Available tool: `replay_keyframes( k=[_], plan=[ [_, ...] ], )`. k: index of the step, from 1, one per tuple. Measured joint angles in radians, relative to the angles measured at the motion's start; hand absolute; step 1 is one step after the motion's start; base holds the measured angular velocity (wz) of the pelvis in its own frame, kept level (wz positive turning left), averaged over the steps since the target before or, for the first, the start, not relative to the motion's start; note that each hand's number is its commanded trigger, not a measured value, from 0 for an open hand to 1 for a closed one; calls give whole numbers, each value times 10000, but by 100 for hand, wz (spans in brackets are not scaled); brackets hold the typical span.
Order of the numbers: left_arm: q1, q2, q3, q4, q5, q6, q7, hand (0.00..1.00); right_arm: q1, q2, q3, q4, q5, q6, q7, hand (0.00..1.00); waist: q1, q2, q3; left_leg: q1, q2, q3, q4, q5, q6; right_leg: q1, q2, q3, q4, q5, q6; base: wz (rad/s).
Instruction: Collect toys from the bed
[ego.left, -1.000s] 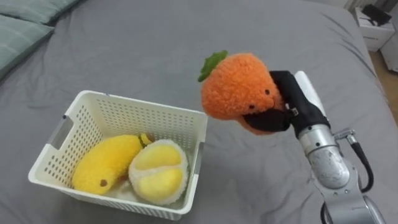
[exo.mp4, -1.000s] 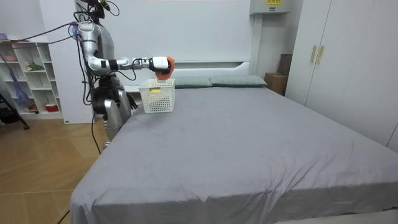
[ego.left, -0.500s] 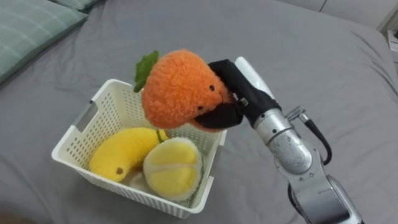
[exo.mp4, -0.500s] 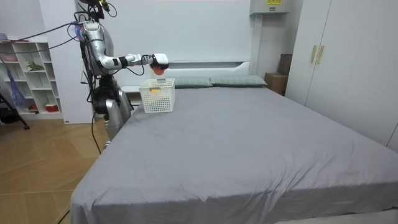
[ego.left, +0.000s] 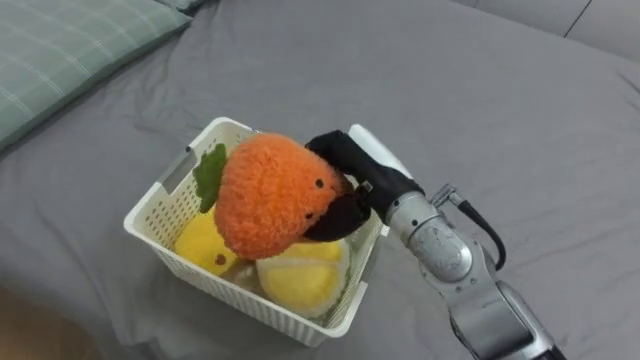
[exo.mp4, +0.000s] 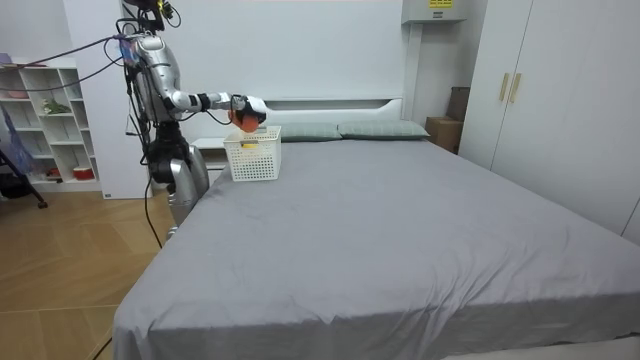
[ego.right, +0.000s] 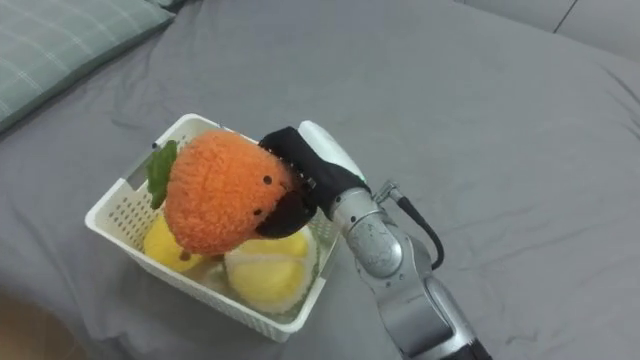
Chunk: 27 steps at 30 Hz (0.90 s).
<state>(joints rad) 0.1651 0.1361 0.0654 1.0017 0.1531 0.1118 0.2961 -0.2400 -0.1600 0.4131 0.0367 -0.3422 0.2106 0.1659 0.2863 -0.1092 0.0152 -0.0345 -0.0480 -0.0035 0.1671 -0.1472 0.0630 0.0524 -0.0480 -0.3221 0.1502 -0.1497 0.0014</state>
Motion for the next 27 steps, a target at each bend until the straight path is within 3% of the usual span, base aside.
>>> replay_keyframes(
  k=[5, 11, 24, 27],
  plan=[
    [10, 92, 5, 24, 37, 8, 3, 0, -235, -8, 27, 609, 10, -8, -144, 0, 211, -213, -1, -51, -4, -79, 12, 10, -12, 1, 26, -93, -3, 0, 0, 6],
    [276, 267, 7, 76, 169, 173, -52, 0, -234, -6, 279, 760, -178, -8, -242, 0, 261, -324, 57, -66, -30, -117, 36, 20, 9, 26, 34, -106, -5, 0, 0, 2],
    [581, 370, -11, -24, 182, 532, -450, 0, -231, -35, 335, 1102, -172, 7, -395, 0, 195, -282, 65, -248, -53, -265, 224, 5, 9, -20, -19, -119, -3, -6, 9, 3],
    [488, 367, -13, -40, 186, 573, -403, 0, -232, -67, 325, 1102, -30, -1, -571, 0, 176, -224, 33, -245, -54, -271, 226, 5, 9, -21, -23, -119, 0, -5, 9, 0]
  ],
)
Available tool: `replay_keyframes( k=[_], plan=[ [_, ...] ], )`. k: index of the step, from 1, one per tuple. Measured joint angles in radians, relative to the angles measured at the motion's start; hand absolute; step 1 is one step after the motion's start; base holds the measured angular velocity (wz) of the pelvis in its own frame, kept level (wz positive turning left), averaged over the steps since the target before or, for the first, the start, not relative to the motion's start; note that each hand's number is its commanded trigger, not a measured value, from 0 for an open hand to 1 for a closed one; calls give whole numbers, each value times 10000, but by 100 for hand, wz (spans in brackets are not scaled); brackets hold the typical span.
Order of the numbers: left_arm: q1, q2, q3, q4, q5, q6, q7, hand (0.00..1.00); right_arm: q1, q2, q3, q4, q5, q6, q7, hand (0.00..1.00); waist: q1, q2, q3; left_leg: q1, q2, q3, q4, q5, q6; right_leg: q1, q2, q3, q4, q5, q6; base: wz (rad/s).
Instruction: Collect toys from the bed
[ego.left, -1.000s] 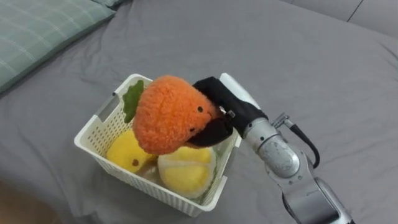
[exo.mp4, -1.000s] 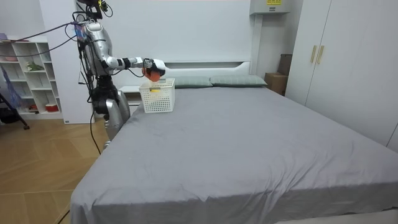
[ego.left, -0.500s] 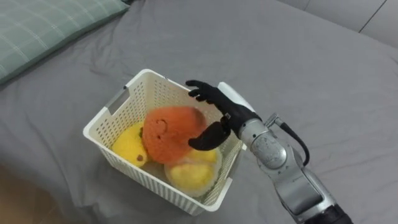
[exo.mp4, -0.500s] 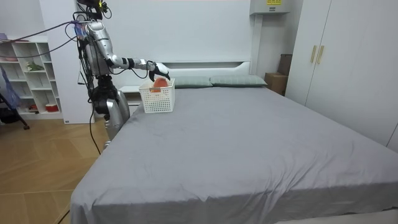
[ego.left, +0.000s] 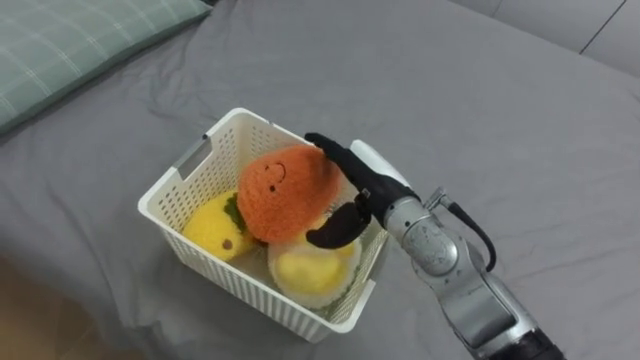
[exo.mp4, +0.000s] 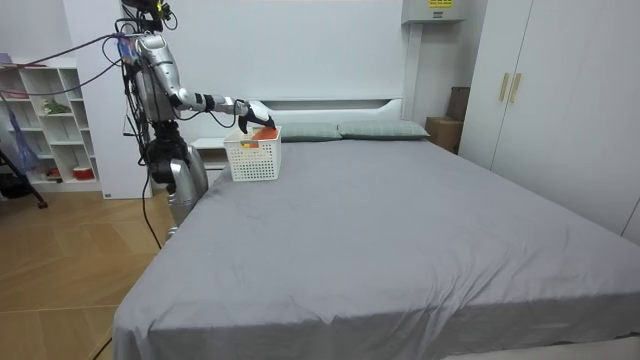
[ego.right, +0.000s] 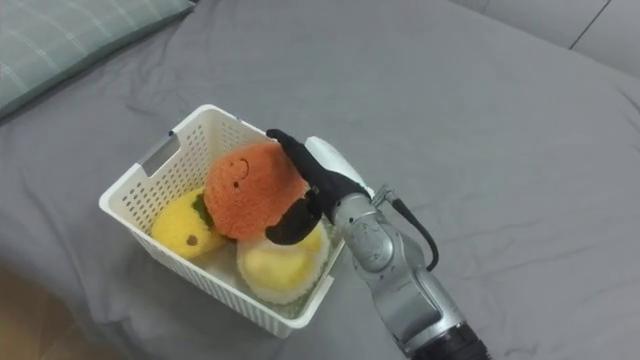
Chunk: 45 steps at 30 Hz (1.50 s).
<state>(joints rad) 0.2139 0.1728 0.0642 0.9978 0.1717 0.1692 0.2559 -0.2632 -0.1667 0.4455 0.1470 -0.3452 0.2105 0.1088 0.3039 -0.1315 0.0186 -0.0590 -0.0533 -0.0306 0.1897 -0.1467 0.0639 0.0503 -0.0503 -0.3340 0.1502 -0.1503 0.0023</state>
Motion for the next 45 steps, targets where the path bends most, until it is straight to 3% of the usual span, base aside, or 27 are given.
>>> replay_keyframes(
  k=[10, 13, 18, 20, 24, 27, 31, 33, 36, 43, 45],
  plan=[
    [-527, -49, 6, -9, -20, -130, 275, 0, 11, -22, -403, -90, 251, -428, -536, 0, -336, 206, -32, 81, 17, 125, 6, 27, 0, 13, -3, 77, 11, 1, -1, -2],
    [-539, -46, -16, -53, -34, -224, 311, 0, 29, -67, -649, -405, 661, -442, -836, 0, -669, 311, -57, 153, 34, 237, -26, 25, 4, 23, -7, 188, 33, 2, 0, -11],
    [-343, -215, 141, -60, -24, -575, 536, 0, 847, -117, -1887, -1449, 1765, -1023, -1588, 0, -1138, 604, -178, 551, 65, 640, -287, 56, 46, 124, -4, 596, 31, 2, 1, -22],
    [-284, -294, 190, -60, -24, -682, 624, 0, 1217, -126, -2278, -1640, 1786, -1228, -1798, 0, -1357, 679, -173, 704, 81, 780, -389, 55, 47, 178, 1, 727, 26, 1, 2, -25],
    [-265, -295, 233, -47, -29, -1126, 641, 0, 2255, -299, -2941, -1711, 1871, -1539, -2227, 0, -1741, 727, -160, 869, 131, 1112, -514, 40, 56, 173, 42, 1075, 40, 2, 3, -24],
    [-263, -308, 323, -50, -25, -1220, 583, 0, 2630, -327, -3591, -1713, 2067, -1542, -2324, 0, -2195, 728, -169, 857, 130, 1145, -536, 19, 53, 71, 53, 1154, 82, 2, 4, -13],
    [-231, -301, 525, -49, -21, -1250, 446, 0, 2666, -386, -4272, -1729, 2117, -1589, -2640, 0, -2375, 744, -177, 874, 210, 1384, -534, -34, 25, -14, 115, 1380, 185, 2, 4, -19],
    [-162, -322, 534, -48, -25, -1251, 409, 0, 2891, -384, -4630, -1799, 2183, -1891, -2768, 0, -2664, 765, -199, 913, 230, 1385, -517, -35, 19, 3, 129, 1401, 176, 3, 3, 5],
    [13, -350, 550, -50, -3, -1256, 374, 0, 3408, -384, -4888, -1958, 2177, -1962, -2895, 0, -2754, 868, -241, 995, 245, 1453, -553, -43, 6, 26, 154, 1440, 176, 3, 3, -6],
    [155, -377, 656, -54, 7, -1295, 395, 0, 3955, -411, -5649, -1916, 2995, -1996, -3171, 0, -2989, 900, -229, 1079, 277, 1659, -541, -56, -9, -2, 182, 1705, 182, 3, 2, -10],
    [225, -394, 951, -54, 10, -1409, 466, 0, 4238, -405, -6132, -1656, 3077, -2328, -3599, 0, -3033, 849, -207, 1144, 275, 1669, -545, -58, -11, 27, 183, 1711, 166, -2, 10, 0]
  ],
)
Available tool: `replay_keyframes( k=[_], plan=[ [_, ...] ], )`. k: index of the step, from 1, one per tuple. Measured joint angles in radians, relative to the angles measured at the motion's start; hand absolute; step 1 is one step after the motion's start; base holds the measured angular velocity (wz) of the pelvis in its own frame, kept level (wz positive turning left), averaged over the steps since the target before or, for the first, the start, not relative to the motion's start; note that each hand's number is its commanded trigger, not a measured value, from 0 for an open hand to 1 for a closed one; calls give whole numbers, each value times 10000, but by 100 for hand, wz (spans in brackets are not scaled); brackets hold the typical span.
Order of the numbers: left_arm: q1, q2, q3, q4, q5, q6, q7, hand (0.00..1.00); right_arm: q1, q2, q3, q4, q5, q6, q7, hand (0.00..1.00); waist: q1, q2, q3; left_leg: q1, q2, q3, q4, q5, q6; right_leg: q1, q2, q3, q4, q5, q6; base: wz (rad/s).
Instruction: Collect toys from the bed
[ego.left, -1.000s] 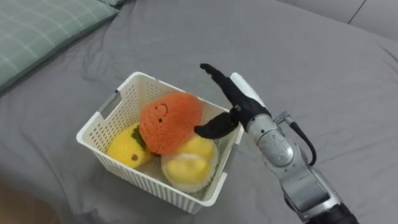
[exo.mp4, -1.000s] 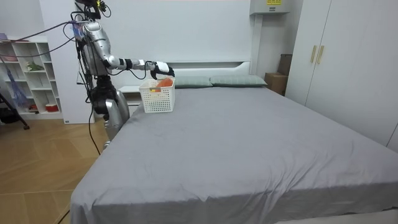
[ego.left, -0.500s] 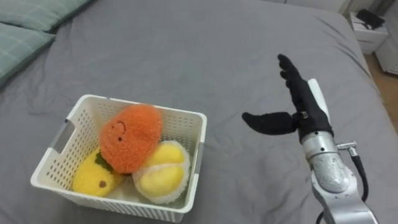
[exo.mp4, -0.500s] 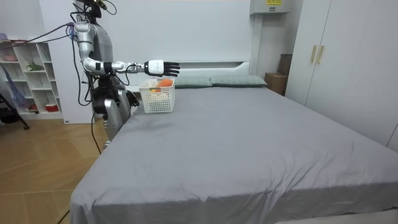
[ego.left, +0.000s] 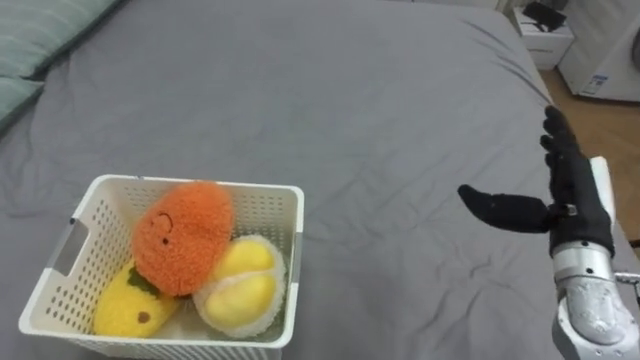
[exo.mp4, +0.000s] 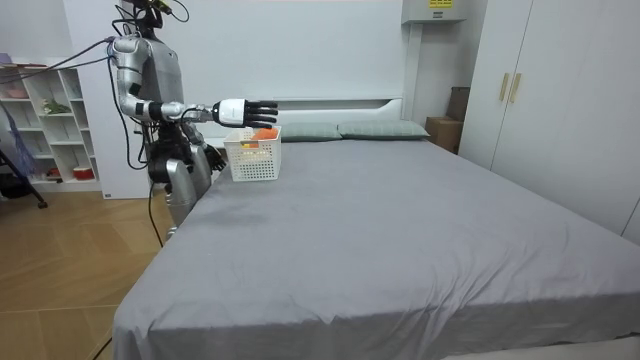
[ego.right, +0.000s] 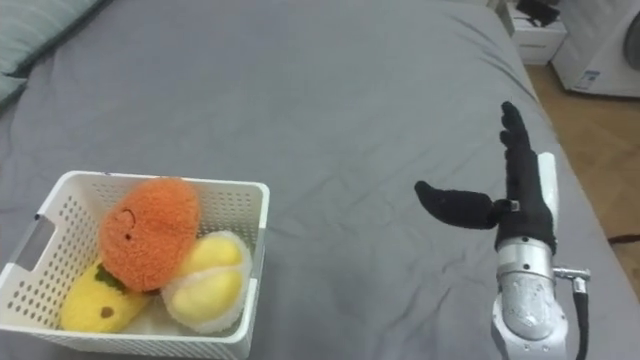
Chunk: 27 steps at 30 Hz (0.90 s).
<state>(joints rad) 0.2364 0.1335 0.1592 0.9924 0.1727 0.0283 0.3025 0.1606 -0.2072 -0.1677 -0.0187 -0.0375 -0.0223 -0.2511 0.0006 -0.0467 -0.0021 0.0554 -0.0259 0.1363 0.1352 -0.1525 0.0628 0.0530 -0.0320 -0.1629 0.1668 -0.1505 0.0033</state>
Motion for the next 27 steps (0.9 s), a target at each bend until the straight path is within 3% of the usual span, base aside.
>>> replay_keyframes(
  k=[3, 10, 12, 19, 24, 27],
  plan=[
    [14, 1, 175, 3, -21, -54, 9, 0, 196, 0, -440, 385, 358, -29, -429, 0, -69, -64, 49, 17, 1, 40, -6, -2, -3, -14, 24, 123, -5, -7, 6, -6],
    [156, -7, 259, 88, -32, -53, 139, 0, 634, 99, -577, 1371, 1308, -164, -937, 0, -265, -87, 53, 90, 42, 224, -63, -50, -27, -29, 80, 317, -31, -30, 16, -8],
    [217, 4, 334, 82, -24, -53, 186, 0, 767, 143, -574, 2432, 1937, -378, -950, 0, -315, -122, 33, 94, 71, 265, -56, -79, -50, -18, 107, 354, -148, -28, 12, -2],
    [311, -7, 316, 75, -26, -39, 188, 0, 1343, 337, -502, 5573, 4258, -391, -391, 0, -398, -93, 36, 96, 129, 262, -55, -127, -119, 24, 166, 359, -157, -30, 6, 0],
    [262, -4, 318, 246, -49, -42, 132, 0, 1127, 425, -498, 9477, 5234, -380, 329, 0, -506, 24, 49, 78, 119, 215, -15, -147, -127, 45, 160, 327, -167, -68, -42, 1],
    [260, -45, 323, 291, -38, -42, 101, 0, 1264, 606, -488, 10784, 5837, -356, 697, 0, -528, 69, 66, 81, 116, 213, -12, -158, -135, 10, 157, 339, -144, -127, -83, 0]
  ],
)
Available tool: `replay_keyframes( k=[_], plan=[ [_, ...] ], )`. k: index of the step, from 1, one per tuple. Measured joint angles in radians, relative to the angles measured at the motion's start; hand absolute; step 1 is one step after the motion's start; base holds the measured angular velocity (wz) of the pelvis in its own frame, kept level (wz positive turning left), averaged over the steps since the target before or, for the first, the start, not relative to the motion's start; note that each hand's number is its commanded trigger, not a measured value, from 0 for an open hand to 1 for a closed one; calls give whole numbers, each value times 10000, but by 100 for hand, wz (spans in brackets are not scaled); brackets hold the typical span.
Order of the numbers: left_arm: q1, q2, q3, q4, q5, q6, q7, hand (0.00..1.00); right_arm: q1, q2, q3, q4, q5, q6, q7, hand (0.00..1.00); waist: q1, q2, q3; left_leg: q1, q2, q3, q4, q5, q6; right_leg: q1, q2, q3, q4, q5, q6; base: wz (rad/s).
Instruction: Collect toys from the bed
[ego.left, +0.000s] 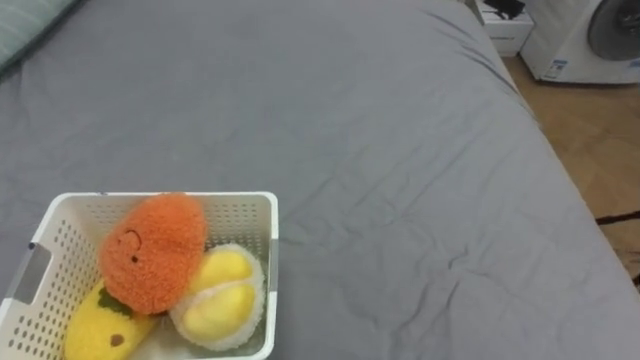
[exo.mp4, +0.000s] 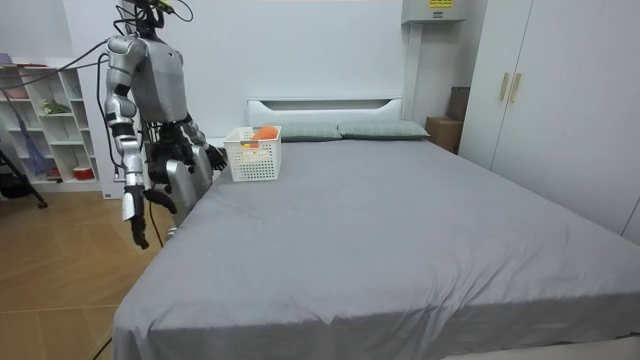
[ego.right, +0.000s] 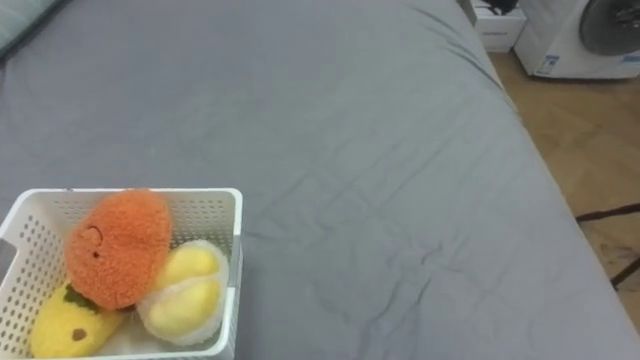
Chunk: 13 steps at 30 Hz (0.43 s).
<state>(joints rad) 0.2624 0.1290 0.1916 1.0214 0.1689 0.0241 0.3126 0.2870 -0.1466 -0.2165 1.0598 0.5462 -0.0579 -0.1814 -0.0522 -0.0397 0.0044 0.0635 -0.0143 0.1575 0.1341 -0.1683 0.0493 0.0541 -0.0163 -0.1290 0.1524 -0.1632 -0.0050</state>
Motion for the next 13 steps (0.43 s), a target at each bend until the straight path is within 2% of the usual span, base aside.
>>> replay_keyframes(
  k=[2, 6, 9, 13],
  plan=[
    [-101, -29, 13, 181, 3, -1, -13, 0, -9, 87, 6, 714, 215, 70, 300, 0, 9, 66, -39, 9, 1, 1, -5, 0, 0, 2, 5, 22, 11, -3, -5, 0],
    [-173, -44, 4, 437, -4, 2, -23, 0, -71, 287, 373, 1450, 413, 235, 748, 0, 10, 80, -2, 69, 8, 35, -15, -4, -8, 43, 18, 61, 6, -3, -6, -1],
    [-190, -91, 8, 511, 10, 2, -11, 0, -276, 400, 423, 1709, 174, 494, 971, 0, 7, 92, -5, 74, 5, 33, -5, -8, -2, 42, 10, 46, 6, -2, -9, 0],
    [-198, -211, -11, 539, -2, 2, 18, 0, -606, 407, 751, 1902, 148, 614, 1103, 0, 21, 131, -31, 71, -1, 5, -2, -12, 1, 63, -9, -103, -13, -2, -8, 2]
  ],
)
